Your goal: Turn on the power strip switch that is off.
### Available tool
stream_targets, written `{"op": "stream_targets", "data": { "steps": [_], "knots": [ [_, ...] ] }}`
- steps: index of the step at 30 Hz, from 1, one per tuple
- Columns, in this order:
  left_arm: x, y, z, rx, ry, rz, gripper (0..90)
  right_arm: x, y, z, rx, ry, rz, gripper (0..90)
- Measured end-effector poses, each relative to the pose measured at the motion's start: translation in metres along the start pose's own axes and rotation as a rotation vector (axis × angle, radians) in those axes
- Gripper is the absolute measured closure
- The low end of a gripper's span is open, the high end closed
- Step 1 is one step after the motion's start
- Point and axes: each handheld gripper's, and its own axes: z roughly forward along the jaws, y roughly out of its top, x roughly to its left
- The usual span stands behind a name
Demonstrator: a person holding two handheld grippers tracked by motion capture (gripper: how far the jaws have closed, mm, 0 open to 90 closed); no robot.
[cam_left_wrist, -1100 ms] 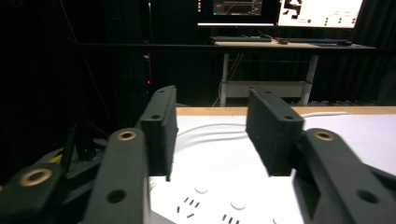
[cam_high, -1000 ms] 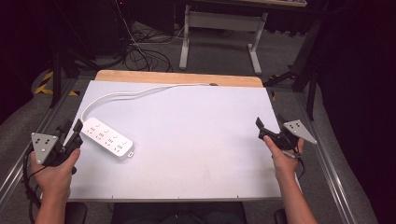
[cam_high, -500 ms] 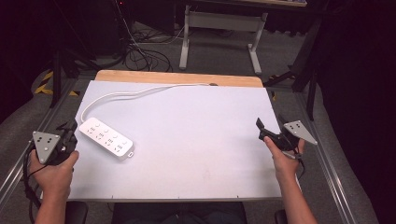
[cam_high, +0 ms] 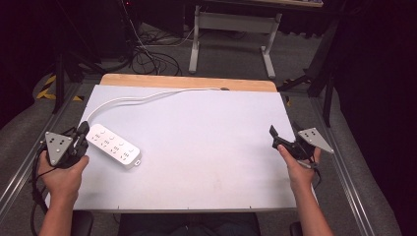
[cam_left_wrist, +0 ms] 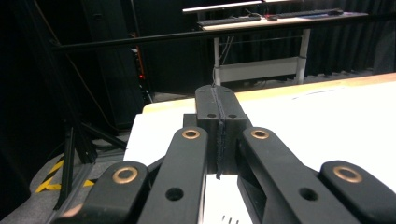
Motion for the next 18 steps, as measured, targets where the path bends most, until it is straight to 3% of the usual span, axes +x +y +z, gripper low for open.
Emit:
{"op": "stream_targets", "data": {
  "steps": [11, 18],
  "knots": [
    [-0.014, 0.000, 0.019, 0.091, -0.080, 0.046, 90.0, -0.001, -0.001, -0.003, 0.003, -0.006, -0.002, 12.5],
    [-0.019, 0.000, 0.024, 0.132, -0.110, 0.070, 90.0, -0.001, -0.001, -0.006, 0.004, -0.012, 0.001, 12.5]
  ]
}}
